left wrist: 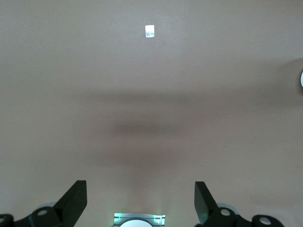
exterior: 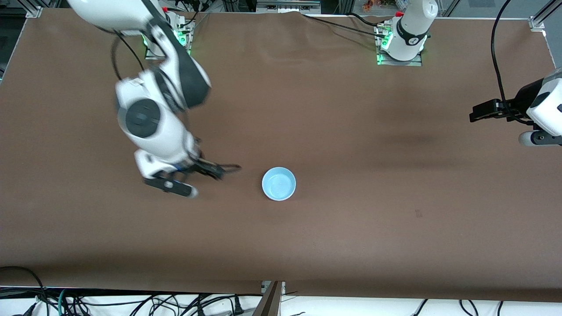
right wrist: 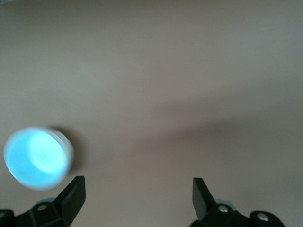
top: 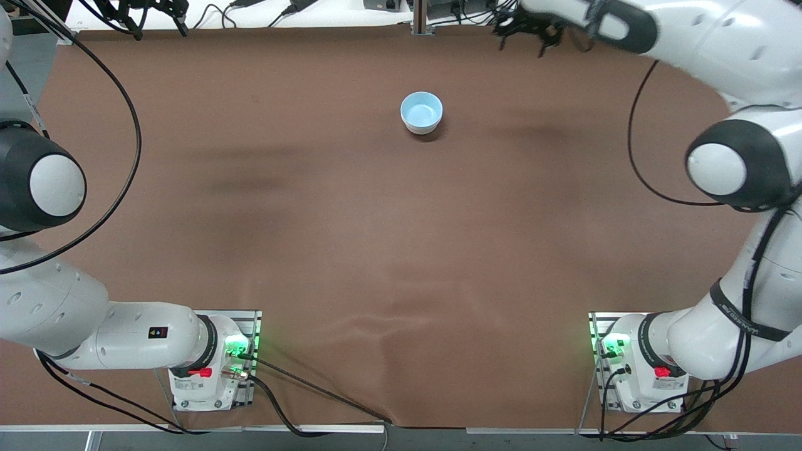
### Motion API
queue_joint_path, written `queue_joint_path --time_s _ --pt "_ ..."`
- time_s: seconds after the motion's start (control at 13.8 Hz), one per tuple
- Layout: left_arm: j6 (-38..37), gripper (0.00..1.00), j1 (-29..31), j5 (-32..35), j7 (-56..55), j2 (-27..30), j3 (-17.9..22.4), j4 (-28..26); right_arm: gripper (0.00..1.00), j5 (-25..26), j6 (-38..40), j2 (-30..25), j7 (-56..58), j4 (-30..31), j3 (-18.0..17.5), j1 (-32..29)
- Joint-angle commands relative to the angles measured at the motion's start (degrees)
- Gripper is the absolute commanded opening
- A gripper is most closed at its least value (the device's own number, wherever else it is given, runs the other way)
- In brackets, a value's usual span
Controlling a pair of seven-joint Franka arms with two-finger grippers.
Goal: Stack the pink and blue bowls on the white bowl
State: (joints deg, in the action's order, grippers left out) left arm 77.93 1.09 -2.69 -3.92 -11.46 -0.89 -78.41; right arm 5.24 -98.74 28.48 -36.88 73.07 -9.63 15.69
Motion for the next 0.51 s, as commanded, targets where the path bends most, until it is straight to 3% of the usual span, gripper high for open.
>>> queue_joint_path --time_s 0.0,0.15,0.44 --pt "-0.3 1.00 0.1 0.7 0.9 -0.6 -0.3 1.5 1.00 -3.8 10.0 -9.4 9.1 3.7 0.2 -3.6" --pt "-0.3 1.00 0.1 0.7 1.1 -0.6 -0.3 1.5 0.99 -5.9 13.0 -15.6 12.1 6.6 3.7 -4.4" --pt "-0.3 1.00 0.1 0.6 1.2 -0.6 -0.3 1.5 1.00 -6.6 12.3 -29.0 27.4 19.9 12.9 -4.4"
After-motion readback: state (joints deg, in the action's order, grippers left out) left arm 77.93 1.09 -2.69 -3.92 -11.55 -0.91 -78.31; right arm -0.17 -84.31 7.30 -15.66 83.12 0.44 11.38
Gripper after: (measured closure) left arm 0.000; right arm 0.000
